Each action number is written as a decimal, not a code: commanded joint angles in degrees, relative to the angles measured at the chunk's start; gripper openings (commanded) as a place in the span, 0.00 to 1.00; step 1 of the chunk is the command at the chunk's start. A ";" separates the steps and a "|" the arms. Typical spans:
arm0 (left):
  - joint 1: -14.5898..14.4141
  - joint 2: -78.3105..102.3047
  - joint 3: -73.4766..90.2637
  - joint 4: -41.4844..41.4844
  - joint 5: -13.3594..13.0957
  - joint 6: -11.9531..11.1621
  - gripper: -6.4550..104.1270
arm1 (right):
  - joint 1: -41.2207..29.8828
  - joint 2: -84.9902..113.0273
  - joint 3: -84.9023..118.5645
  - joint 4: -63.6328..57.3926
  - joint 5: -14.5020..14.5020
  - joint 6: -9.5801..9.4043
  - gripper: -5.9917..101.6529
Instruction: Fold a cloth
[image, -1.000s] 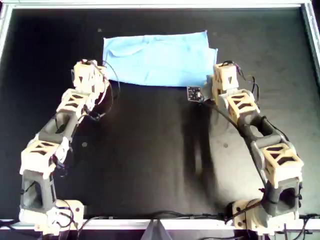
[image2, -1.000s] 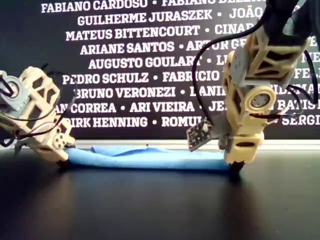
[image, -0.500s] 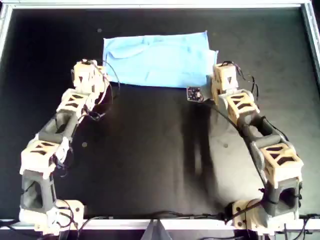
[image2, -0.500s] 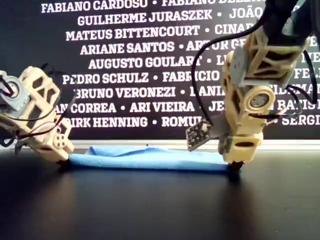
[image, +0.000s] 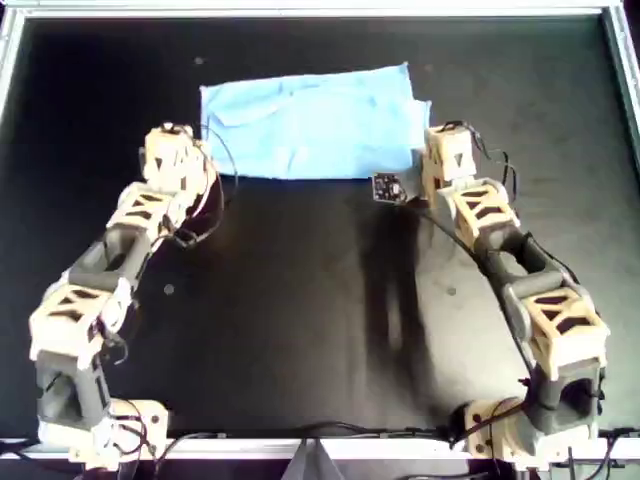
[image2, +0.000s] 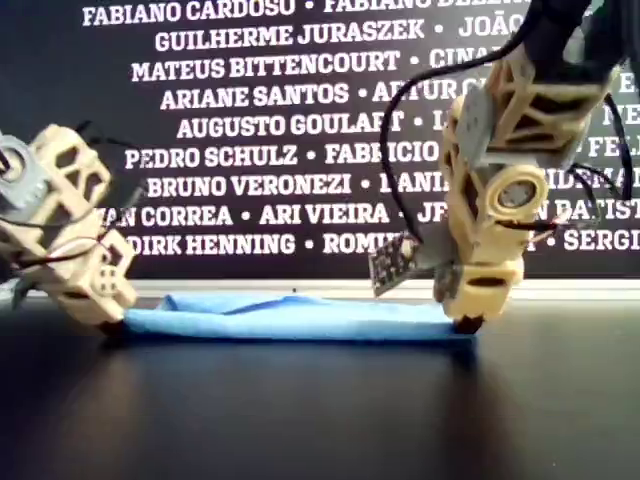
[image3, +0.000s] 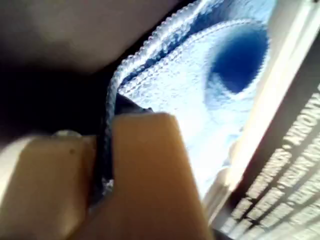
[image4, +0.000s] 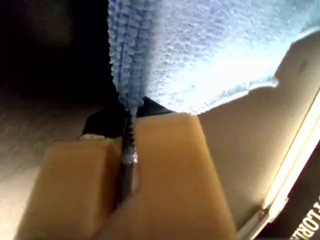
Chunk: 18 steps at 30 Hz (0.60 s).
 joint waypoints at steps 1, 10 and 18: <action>-1.32 11.51 4.92 -0.18 0.35 0.35 0.05 | 0.35 9.76 1.67 -0.09 -0.26 0.35 0.05; -1.32 23.20 16.79 -0.18 0.35 0.35 0.05 | 1.58 22.15 16.26 -0.09 -0.26 0.35 0.05; -1.32 31.55 27.51 -0.18 0.35 0.09 0.05 | 7.29 35.95 30.50 -0.09 -0.26 0.35 0.05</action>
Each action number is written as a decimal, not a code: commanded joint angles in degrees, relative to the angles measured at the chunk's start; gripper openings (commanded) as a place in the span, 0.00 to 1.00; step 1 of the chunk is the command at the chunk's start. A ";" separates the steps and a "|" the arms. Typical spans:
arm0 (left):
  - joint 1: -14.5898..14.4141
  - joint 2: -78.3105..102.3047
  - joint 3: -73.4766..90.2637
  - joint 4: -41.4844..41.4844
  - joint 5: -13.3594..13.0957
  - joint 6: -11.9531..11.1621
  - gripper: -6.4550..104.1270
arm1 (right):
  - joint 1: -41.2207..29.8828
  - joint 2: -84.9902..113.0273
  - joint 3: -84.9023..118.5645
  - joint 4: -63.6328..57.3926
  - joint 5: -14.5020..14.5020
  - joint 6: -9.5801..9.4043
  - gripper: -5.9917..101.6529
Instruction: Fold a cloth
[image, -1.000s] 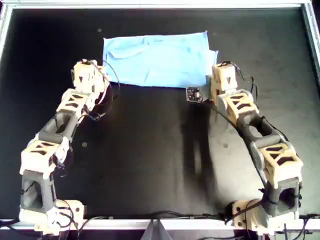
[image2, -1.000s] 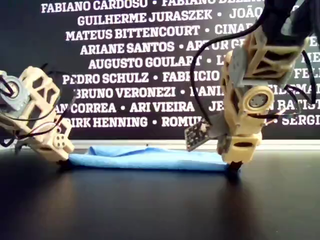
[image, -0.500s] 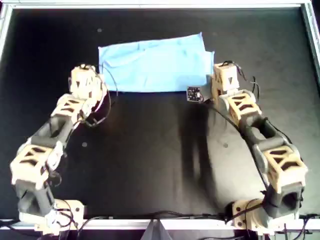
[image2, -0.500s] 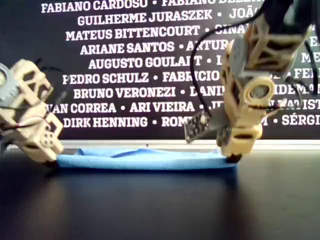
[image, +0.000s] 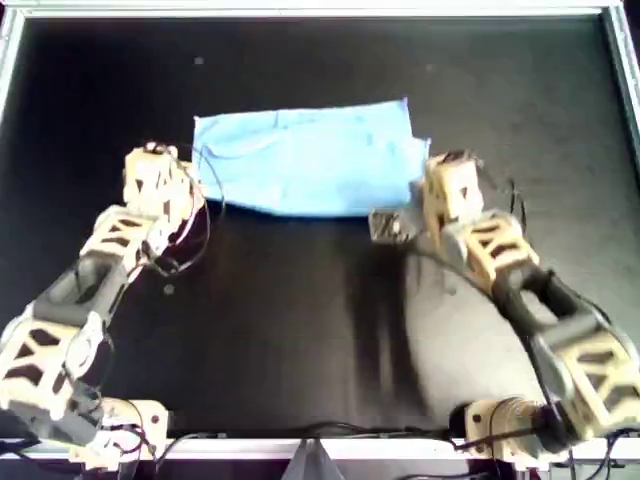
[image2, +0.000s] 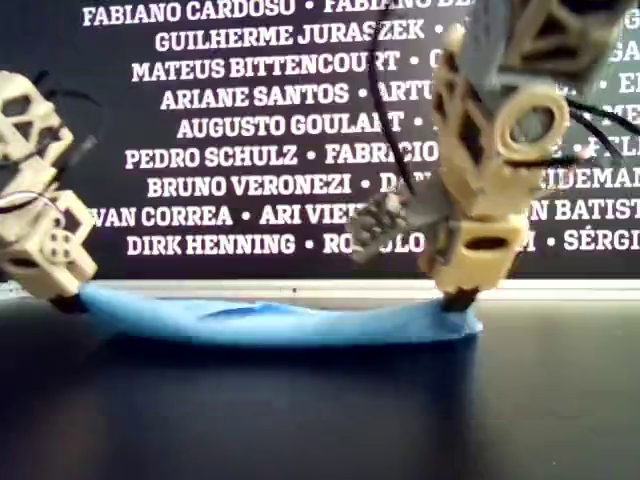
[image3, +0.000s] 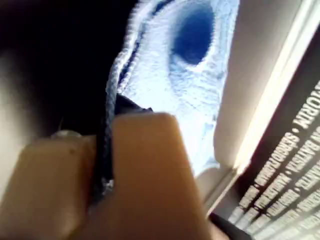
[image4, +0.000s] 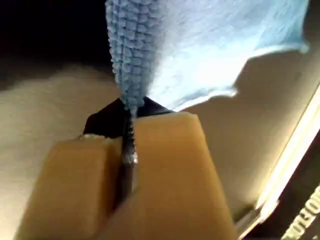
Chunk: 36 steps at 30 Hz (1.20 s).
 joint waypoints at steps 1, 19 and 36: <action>-1.32 8.35 2.64 -0.26 -0.26 -0.26 0.05 | 1.49 9.93 2.55 -0.09 -0.26 0.35 0.05; -1.41 34.89 33.93 -0.26 -0.09 -0.44 0.05 | 2.99 25.14 24.61 -0.09 -0.26 0.35 0.05; -6.86 38.85 40.17 -0.26 -0.26 -0.53 0.29 | 5.36 28.12 27.86 -0.18 -0.26 0.35 0.31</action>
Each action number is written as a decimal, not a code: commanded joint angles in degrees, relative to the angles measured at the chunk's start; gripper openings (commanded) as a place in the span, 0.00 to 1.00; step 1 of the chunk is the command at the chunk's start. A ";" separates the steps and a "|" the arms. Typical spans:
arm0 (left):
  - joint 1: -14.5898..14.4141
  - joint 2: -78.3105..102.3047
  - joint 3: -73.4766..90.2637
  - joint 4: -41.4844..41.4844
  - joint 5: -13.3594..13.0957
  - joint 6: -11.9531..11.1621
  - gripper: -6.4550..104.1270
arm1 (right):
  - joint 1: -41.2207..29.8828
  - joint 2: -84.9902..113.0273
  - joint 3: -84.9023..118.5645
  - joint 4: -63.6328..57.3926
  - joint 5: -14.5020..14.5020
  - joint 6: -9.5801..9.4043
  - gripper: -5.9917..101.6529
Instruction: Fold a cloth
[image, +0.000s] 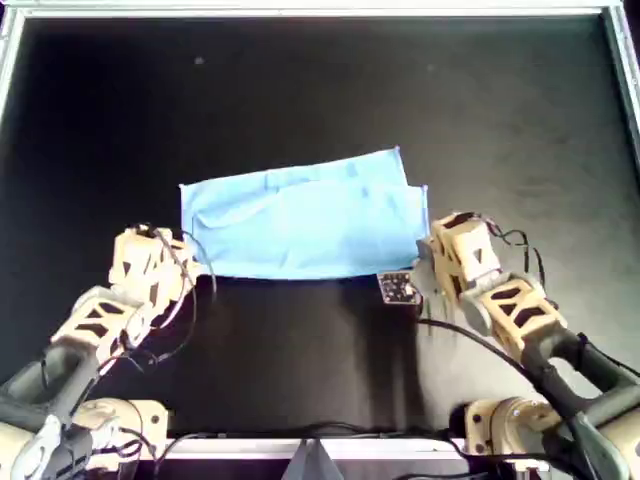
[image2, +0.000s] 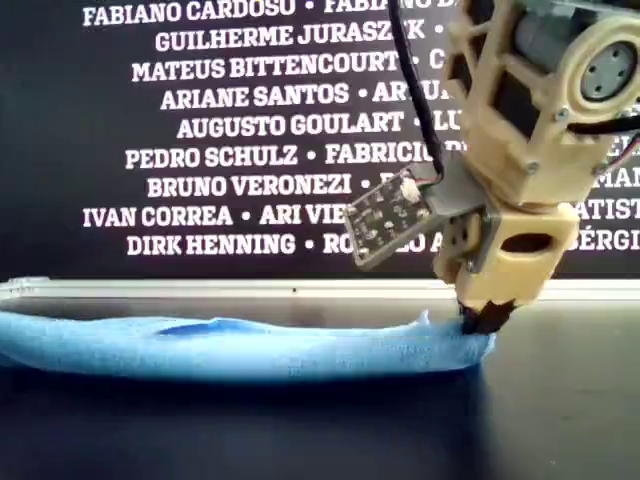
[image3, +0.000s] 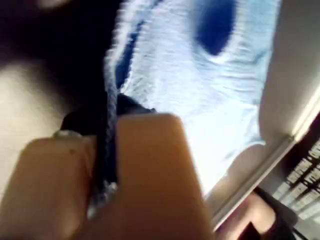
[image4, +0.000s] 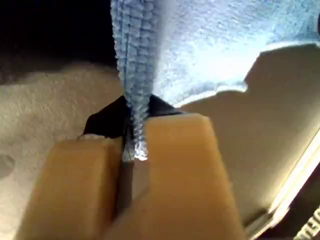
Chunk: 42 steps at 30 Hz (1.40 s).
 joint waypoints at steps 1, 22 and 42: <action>-1.32 2.81 -0.53 -0.26 -0.26 0.44 0.34 | 0.44 3.60 -0.62 -0.18 -0.26 0.35 0.34; -0.53 33.66 20.48 -0.18 -1.49 0.70 0.62 | -0.79 27.42 8.96 -0.09 0.88 -0.70 0.50; 9.84 61.70 22.15 -0.44 -10.37 0.70 0.63 | -10.55 52.91 29.27 -1.32 0.00 -0.79 0.52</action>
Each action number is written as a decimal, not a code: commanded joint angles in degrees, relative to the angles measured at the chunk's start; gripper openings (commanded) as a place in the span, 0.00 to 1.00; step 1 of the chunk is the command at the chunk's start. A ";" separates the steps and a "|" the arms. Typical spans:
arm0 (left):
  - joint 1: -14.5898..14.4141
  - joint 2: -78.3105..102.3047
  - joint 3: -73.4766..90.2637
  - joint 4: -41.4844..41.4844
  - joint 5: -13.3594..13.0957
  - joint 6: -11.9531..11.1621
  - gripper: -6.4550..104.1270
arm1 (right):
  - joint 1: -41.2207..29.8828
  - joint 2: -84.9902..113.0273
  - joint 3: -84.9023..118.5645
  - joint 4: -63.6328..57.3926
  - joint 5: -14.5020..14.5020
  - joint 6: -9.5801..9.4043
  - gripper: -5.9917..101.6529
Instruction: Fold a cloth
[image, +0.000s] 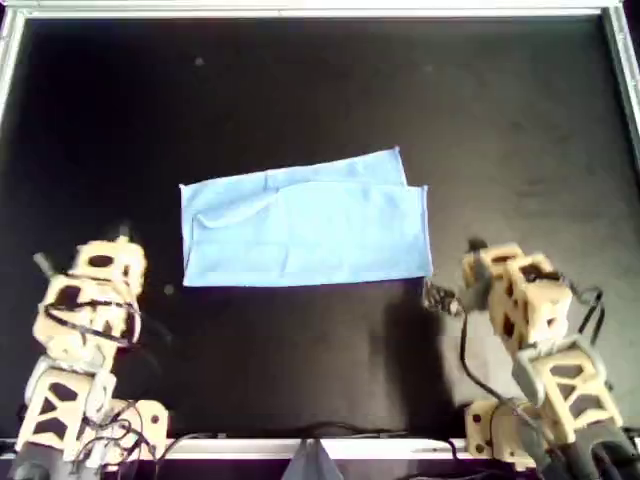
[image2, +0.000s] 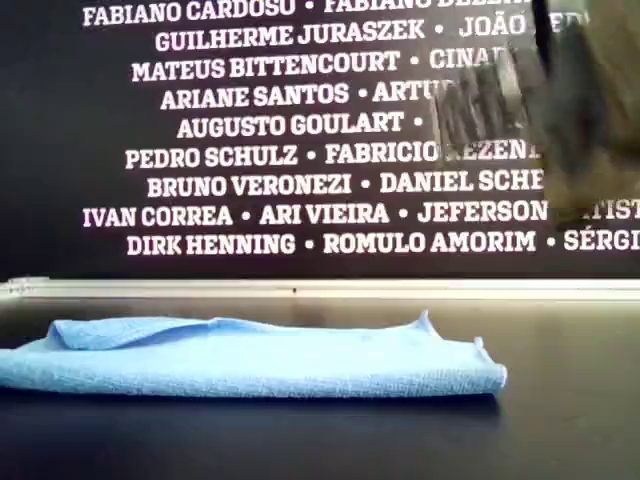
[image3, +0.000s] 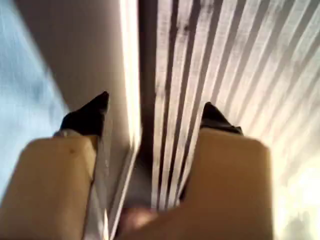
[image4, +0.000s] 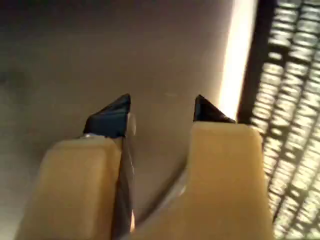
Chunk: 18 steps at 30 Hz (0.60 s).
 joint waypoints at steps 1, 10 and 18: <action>1.93 1.14 -2.20 -0.44 -1.14 0.18 0.63 | -0.26 3.52 -0.09 -1.32 -1.41 -0.26 0.52; 1.67 1.05 -1.14 -1.05 -0.18 0.09 0.63 | 0.35 -16.35 -7.91 -1.41 -1.67 -0.26 0.62; 1.49 1.05 -0.97 -1.05 -0.18 0.09 0.63 | 3.52 -37.53 -20.30 -1.32 -8.79 0.88 0.62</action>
